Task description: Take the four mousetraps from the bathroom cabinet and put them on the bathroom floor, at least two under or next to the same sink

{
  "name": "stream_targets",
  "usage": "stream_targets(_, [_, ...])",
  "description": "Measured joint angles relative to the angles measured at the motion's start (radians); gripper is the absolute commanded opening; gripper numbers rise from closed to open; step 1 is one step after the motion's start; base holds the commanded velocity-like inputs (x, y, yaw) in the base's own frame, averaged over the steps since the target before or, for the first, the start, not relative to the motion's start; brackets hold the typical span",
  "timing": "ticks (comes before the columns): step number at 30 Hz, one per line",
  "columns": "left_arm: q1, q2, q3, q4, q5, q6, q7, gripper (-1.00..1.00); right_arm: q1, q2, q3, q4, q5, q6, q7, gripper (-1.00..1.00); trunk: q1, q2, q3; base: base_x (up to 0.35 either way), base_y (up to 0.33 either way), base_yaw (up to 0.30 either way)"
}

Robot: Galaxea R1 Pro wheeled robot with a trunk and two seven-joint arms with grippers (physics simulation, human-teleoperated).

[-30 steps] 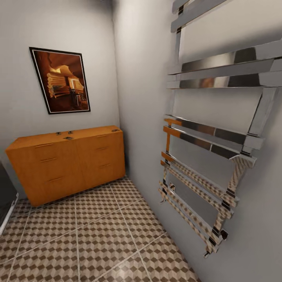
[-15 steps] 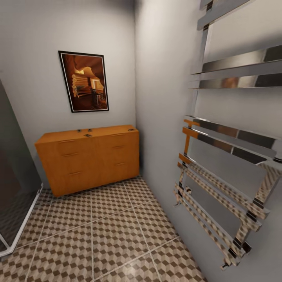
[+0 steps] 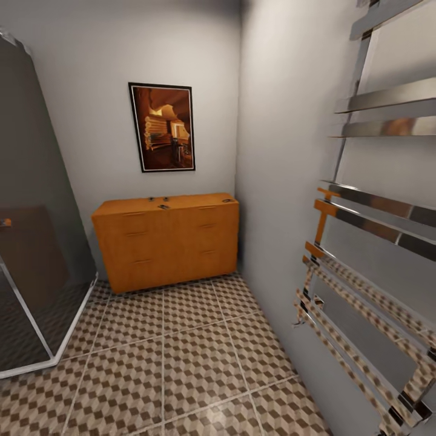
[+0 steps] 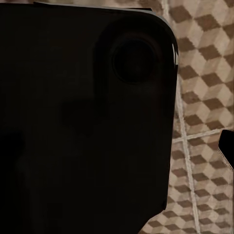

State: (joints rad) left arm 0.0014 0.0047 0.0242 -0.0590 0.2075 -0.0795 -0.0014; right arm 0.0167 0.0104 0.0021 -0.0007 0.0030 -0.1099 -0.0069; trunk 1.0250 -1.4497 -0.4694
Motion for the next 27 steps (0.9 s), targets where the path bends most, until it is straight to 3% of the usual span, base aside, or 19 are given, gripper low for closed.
stream_targets(13, [0.0, 0.0, -0.001, 0.0, 0.0, 0.0, 0.0, 1.0, 0.0, 0.0, 0.001, 0.0, 0.001, 0.0, 0.0, 1.0, 0.0, 0.0, 0.0, 0.0, 0.0, 0.268])
stream_targets(27, [0.0, 0.0, -0.002, 0.0, 0.002, 0.007, 0.0, 1.0, 0.0, -0.001, 0.002, 0.001, 0.004, 0.002, 0.001, 1.0, 0.0, 0.0, 0.0, 0.0, 0.0, 0.025])
